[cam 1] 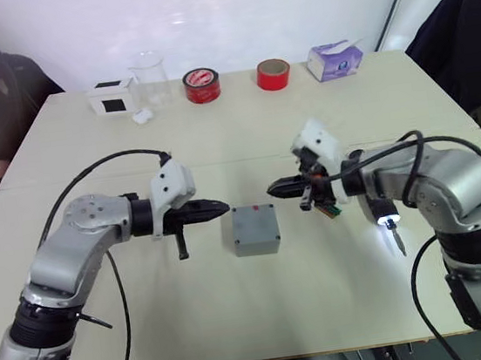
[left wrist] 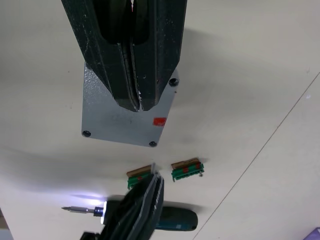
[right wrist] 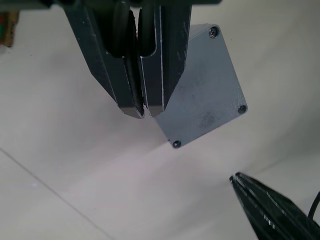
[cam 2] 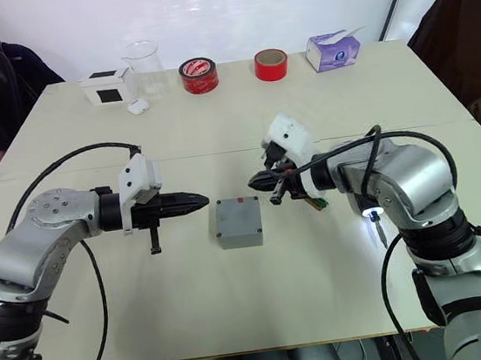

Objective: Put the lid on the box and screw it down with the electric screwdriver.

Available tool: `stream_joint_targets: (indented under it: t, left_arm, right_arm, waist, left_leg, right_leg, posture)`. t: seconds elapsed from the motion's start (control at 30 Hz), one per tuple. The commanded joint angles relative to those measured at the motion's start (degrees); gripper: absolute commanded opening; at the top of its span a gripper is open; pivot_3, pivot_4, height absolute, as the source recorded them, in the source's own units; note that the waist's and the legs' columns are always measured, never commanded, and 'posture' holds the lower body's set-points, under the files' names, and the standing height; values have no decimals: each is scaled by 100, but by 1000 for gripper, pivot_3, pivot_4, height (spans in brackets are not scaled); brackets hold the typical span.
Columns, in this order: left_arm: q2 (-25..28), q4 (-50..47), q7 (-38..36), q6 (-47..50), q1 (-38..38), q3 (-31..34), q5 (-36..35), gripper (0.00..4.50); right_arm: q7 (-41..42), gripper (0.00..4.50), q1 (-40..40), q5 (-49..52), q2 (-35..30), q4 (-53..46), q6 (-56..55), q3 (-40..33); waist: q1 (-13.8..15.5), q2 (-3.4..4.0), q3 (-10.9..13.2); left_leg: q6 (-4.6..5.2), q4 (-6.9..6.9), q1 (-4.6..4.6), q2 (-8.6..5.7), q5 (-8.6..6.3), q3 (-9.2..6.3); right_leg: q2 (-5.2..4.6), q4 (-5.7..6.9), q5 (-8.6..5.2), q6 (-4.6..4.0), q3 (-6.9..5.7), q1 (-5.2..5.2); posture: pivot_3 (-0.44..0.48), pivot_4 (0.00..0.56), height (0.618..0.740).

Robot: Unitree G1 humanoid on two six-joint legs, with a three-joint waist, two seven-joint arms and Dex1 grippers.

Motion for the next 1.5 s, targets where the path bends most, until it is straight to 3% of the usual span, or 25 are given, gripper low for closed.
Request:
stream_joint_targets:
  t: [0.03,0.73,1.5]
  left_arm:
    - [-25,-200,78,-82,-49,106,-57,0]
    - [-126,-266,245,-140,-1,47,-20,0]
    - [-214,-231,307,-160,-20,2,11,0]
  right_arm:
    - [-65,54,-74,-59,-9,-16,-145,97]
    - [32,54,50,-283,-137,371,-552,452]
    - [33,54,-70,-195,-10,243,-465,373]
  waist:
    - [-1,0,0]
    - [-2,0,0]
    - [-2,0,0]
  left_leg:
    - [0,0,0,0,0,0]
    - [0,0,0,1,0,-1]
    - [0,0,0,1,0,-1]
  right_leg:
    - [1,0,0,0,0,0]
    - [1,0,0,0,-1,0]
    - [1,0,0,0,-1,0]
  posture:
    - [0,150,740]
    - [0,150,740]
    - [0,150,740]
